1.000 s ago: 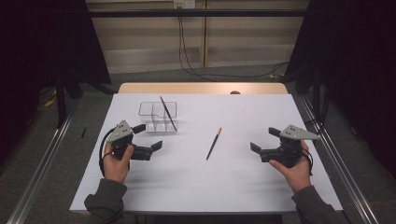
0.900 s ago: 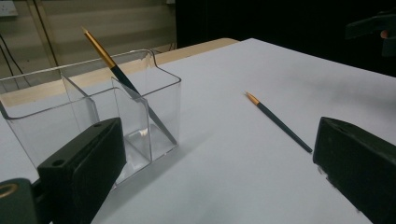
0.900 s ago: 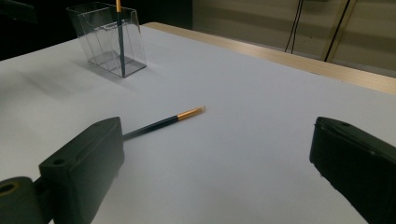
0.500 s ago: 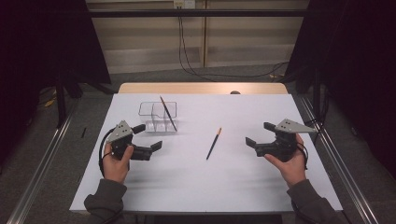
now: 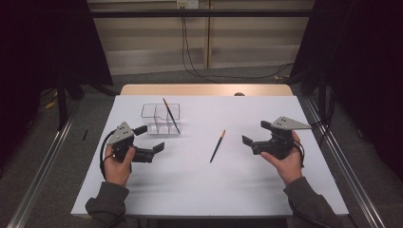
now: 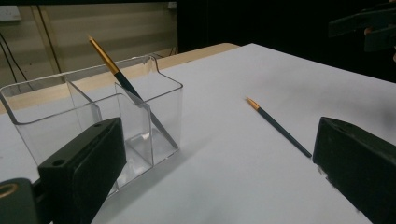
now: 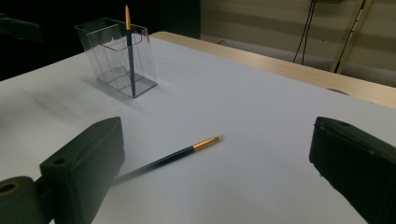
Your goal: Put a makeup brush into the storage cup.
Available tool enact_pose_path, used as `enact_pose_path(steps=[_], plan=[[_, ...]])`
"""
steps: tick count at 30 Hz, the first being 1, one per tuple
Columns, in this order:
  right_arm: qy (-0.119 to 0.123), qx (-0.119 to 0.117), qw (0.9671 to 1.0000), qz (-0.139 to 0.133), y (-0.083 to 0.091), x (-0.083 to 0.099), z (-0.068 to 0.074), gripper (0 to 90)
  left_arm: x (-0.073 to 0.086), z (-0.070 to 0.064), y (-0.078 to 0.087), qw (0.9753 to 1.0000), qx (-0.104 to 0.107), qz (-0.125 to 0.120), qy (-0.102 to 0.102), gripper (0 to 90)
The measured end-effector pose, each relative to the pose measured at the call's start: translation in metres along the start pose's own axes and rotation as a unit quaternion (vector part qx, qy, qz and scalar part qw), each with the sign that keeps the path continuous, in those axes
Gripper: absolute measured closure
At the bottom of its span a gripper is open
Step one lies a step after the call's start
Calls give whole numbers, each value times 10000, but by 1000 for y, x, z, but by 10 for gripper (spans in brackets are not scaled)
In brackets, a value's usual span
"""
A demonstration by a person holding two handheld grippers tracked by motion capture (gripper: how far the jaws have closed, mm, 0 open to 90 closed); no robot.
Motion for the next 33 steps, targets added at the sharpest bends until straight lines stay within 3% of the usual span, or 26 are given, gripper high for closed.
enact_pose_path(steps=[9,13,20,21,33], plan=[[51,-78,9999,98,-16,-3,6,30,-1,0,-1,10000,2,-27,-22,24],[63,-118,9999,97,-23,-5,7,30,-1,-3,-3,9999,131,-64,20,25],[14,-151,9998,94,-35,-7,9,31,0,-3,-3,9999,157,-56,14,24],[19,-149,9998,101,-37,-7,9,31,0,-2,-3,10000,74,-18,-11,24],[-31,-194,9994,267,-59,-1,13,36,1,-1,-4,10000,69,-19,16,25]])
Point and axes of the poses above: each handheld gripper's, and its own axes: y roughly backward along the jaws, x roughly out of its underside, z roughly to its left, the point moved 10 cm from there along -y, roughly forward along the jaws, and after that the axes turned 12 degrees about -x, right-handed, at the moved point
